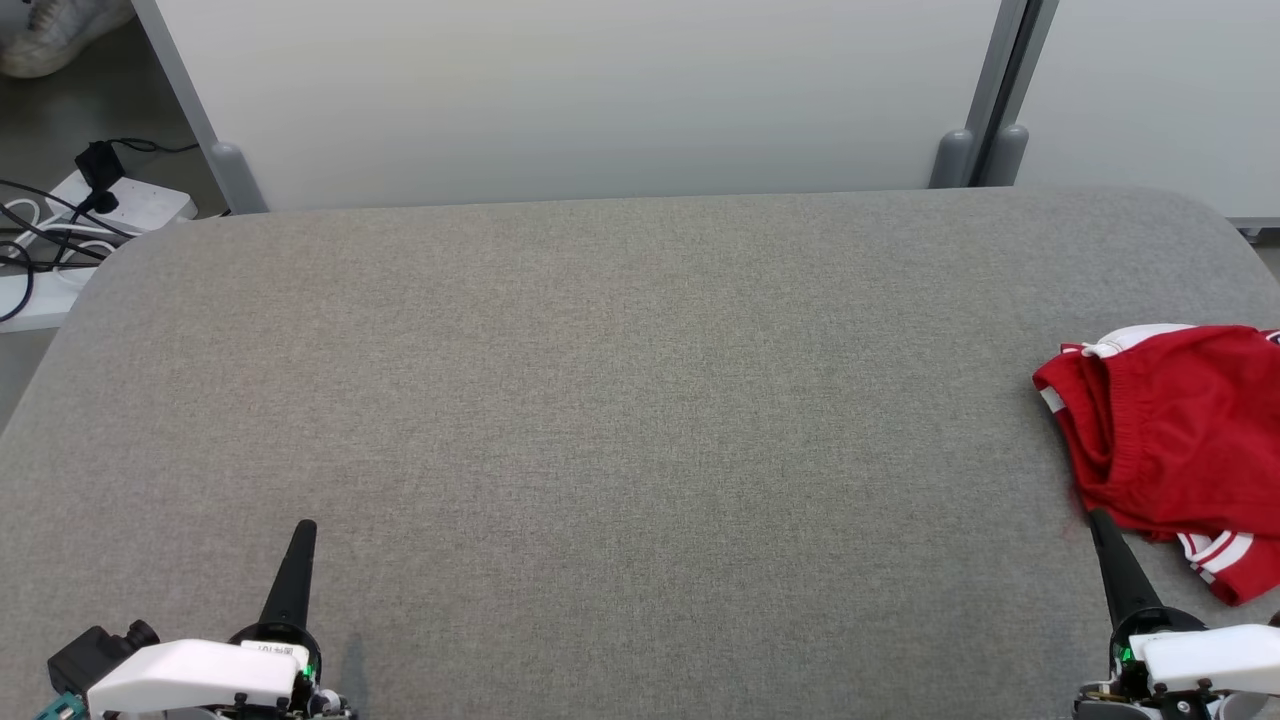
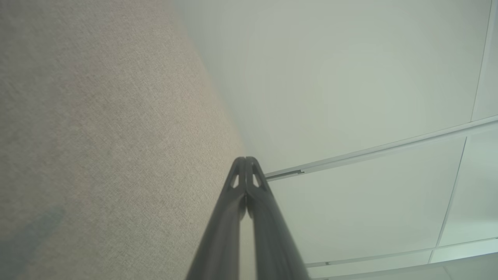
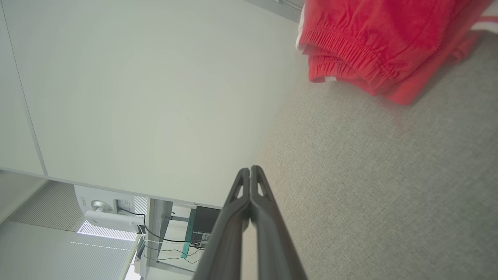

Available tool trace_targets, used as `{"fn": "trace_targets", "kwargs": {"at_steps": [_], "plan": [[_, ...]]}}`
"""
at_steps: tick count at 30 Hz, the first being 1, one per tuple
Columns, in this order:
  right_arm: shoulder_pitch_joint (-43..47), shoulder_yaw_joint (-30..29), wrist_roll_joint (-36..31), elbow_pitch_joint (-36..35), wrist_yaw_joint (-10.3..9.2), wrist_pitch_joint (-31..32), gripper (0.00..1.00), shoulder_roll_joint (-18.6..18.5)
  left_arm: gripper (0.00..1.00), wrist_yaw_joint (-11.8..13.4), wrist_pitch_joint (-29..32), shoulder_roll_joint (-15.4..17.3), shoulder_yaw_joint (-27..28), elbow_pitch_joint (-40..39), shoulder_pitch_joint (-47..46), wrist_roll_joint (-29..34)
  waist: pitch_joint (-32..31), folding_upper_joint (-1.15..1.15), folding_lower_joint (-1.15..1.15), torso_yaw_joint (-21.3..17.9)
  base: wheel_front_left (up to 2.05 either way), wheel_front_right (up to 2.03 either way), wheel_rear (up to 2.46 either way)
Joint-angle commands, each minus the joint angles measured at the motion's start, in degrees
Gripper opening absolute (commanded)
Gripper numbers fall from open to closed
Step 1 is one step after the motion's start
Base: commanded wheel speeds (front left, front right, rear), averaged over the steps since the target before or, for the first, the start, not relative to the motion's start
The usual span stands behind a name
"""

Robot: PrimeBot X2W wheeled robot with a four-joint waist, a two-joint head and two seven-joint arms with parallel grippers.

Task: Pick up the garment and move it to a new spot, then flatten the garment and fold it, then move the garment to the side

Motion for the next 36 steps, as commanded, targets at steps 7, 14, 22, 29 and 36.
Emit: {"fn": "trace_targets", "kwargs": {"at_steps": [7,14,22,29,36], "plan": [[-3.3,0.2,6.0,-0.3,0.09,1.3,0.00,-1.0,0.00,-1.9,1.3,-0.6,3.2,-0.6,-4.1,-4.7,0.1,0.00,0.00,0.0,0.00,0.00,0.00],[-4.0,-0.2,10.7,0.6,0.09,2.1,0.00,-1.0,0.00,-3.0,2.2,-1.6,4.4,0.1,-4.7,-8.4,0.1,0.00,0.00,-0.1,0.00,0.00,0.00],[-4.9,-0.6,16.0,1.7,0.10,3.0,0.00,-1.0,0.00,-4.3,3.3,-2.7,5.7,0.9,-5.5,-12.6,0.2,0.00,0.00,-0.1,0.00,0.00,0.00],[-5.1,-0.8,17.6,2.1,0.10,3.4,0.00,-0.9,0.00,-4.7,3.7,-3.1,6.2,1.1,-5.7,-13.9,0.2,0.00,0.00,-0.1,0.00,0.00,0.00],[-5.1,-1.0,17.4,2.1,0.10,3.5,0.00,-0.8,0.00,-4.7,3.8,-3.1,6.2,1.1,-5.7,-13.9,0.2,0.00,0.00,-0.1,0.00,0.00,0.00]]}}
